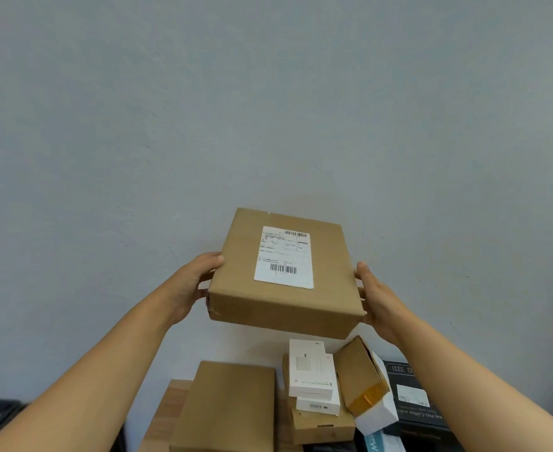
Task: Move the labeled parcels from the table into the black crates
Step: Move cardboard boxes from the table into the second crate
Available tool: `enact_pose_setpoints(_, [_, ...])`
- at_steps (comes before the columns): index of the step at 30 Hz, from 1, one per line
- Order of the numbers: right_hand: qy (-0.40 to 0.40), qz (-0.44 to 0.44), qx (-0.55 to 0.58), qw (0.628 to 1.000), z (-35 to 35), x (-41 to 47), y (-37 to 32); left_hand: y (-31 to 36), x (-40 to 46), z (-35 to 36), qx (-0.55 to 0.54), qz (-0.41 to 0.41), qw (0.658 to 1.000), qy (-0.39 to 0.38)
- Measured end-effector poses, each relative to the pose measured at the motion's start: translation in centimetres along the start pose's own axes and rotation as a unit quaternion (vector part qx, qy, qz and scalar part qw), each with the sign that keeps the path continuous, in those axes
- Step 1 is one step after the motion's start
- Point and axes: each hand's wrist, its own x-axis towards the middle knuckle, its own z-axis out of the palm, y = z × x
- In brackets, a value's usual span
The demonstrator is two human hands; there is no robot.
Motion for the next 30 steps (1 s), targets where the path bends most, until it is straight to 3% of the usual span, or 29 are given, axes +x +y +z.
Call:
enact_pose_setpoints(6, [-0.011, -0.033, 0.040, 0.999, -0.5, 0.5, 0.5, -0.2, 0.3, 0.1, 0.021, 0.002, 0.999, -0.039])
enact_pose_setpoints(15, [0.019, -0.054, 0.082, 0.995, -0.8, 1.4, 0.5, -0.5, 1.2, 1.0, 0.044, 0.010, 0.999, -0.025])
enact_pose_setpoints(20, [0.018, -0.067, 0.093, 0.993, -0.1, 1.9, 1.0, -1.1, 0.7, 1.4, 0.042, 0.005, 0.999, 0.016])
enact_pose_setpoints(30, [-0.079, -0.062, 0.058, 0.993, 5.4, 2.0, 5.0, -4.2, -5.3, -1.3, 0.104, -0.028, 0.982, 0.158])
